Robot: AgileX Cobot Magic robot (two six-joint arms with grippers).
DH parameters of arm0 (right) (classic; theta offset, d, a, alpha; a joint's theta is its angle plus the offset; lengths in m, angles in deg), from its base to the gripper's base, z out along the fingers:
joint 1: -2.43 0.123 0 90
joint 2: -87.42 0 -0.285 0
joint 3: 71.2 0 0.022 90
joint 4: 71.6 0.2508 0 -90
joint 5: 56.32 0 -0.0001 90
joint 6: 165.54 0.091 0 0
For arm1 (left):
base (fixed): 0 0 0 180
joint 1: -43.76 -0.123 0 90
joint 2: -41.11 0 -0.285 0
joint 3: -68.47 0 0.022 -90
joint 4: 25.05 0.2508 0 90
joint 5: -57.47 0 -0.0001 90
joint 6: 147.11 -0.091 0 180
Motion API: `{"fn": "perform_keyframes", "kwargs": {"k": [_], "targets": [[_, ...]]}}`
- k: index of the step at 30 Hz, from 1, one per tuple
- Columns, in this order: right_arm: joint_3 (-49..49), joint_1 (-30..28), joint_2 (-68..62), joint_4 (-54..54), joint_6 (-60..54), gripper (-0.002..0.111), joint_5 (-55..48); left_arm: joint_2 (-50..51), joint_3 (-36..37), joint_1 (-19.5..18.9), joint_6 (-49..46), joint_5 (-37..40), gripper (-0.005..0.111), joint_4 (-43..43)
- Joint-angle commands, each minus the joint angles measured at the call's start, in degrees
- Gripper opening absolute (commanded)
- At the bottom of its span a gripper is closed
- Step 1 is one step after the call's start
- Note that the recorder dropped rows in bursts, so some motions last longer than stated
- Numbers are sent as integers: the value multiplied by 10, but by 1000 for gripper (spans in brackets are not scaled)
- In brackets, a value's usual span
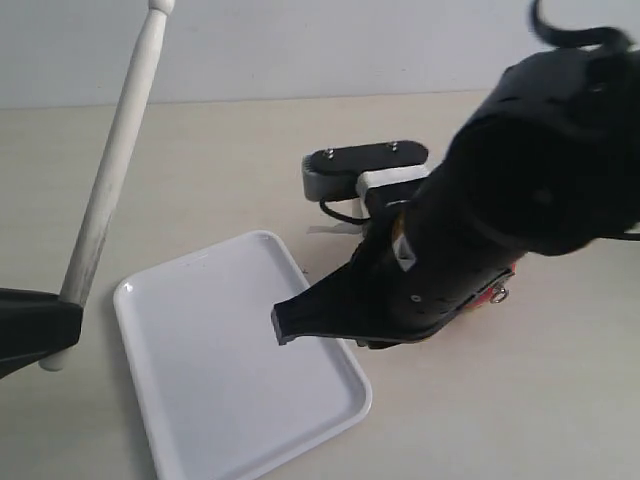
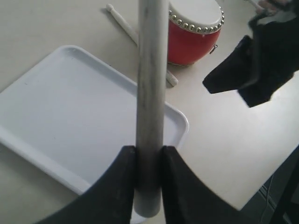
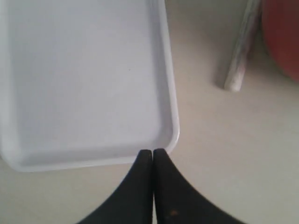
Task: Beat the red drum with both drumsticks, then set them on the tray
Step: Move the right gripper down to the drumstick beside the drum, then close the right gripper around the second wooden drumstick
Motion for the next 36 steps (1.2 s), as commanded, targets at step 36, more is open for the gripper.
{"fn": "perform_keyframes", "kwargs": {"k": [36], "targets": [[45,-2,-183,-283,245,36,4,0,3,-2,-11,-4,0,10]]}}
